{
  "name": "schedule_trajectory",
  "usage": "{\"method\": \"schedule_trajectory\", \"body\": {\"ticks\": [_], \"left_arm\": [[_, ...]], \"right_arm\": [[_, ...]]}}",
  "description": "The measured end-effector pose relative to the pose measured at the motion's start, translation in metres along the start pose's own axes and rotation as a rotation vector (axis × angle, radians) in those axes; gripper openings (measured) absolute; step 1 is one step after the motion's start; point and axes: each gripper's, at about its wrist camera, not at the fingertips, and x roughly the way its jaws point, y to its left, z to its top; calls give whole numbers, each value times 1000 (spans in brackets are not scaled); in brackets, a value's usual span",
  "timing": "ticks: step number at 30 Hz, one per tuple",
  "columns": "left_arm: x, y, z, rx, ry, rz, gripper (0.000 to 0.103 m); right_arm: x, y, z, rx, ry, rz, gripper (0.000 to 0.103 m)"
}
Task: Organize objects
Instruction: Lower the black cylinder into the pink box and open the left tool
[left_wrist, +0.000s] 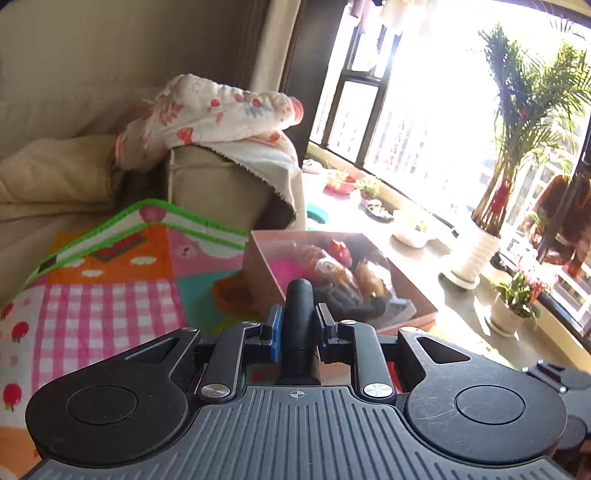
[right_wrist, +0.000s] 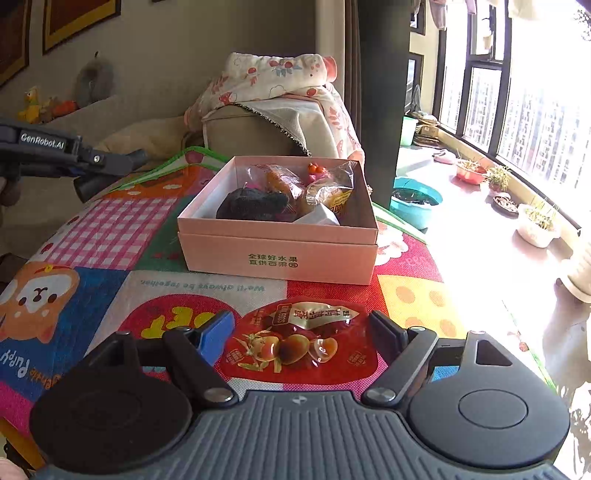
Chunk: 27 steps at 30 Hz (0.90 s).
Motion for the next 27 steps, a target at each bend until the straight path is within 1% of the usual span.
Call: {"method": "schedule_trajectory", "body": {"ticks": [2, 4, 6, 8, 10, 13, 16, 20, 24, 26, 27], "left_arm": [[24, -2, 22, -72, -29, 7, 22], [54, -3, 38, -155, -54, -11, 22], [84, -2, 44, -212, -34, -32, 22], [102, -5, 42, -216, -26, -15, 22], [109, -4, 35, -218, -31, 3, 22], [105, 4, 26, -257, -21, -17, 22], [92, 10, 16, -228, -13, -1, 22], [72, 23, -1, -234, 9, 6, 22], [52, 28, -23, -233, 48, 1, 22], [45, 27, -32, -223, 59, -14, 22], [41, 25, -37, -212, 61, -24, 22]], "right_arm": [[1, -4, -1, 16, -14, -3, 80], [3, -8, -2, 29, -20, -11, 80], [6, -12, -4, 42, -19, -19, 80], [8, -16, -6, 56, -13, -25, 80], [11, -19, -8, 64, -5, -33, 77], [17, -22, -9, 66, 5, -54, 74], [22, -24, -5, 62, 12, -57, 69], [27, -24, -7, 11, 33, -72, 70], [28, -29, -22, -32, 89, -72, 80], [26, -29, -32, -48, 108, -72, 82], [24, -30, -35, -54, 114, -72, 86]]}}
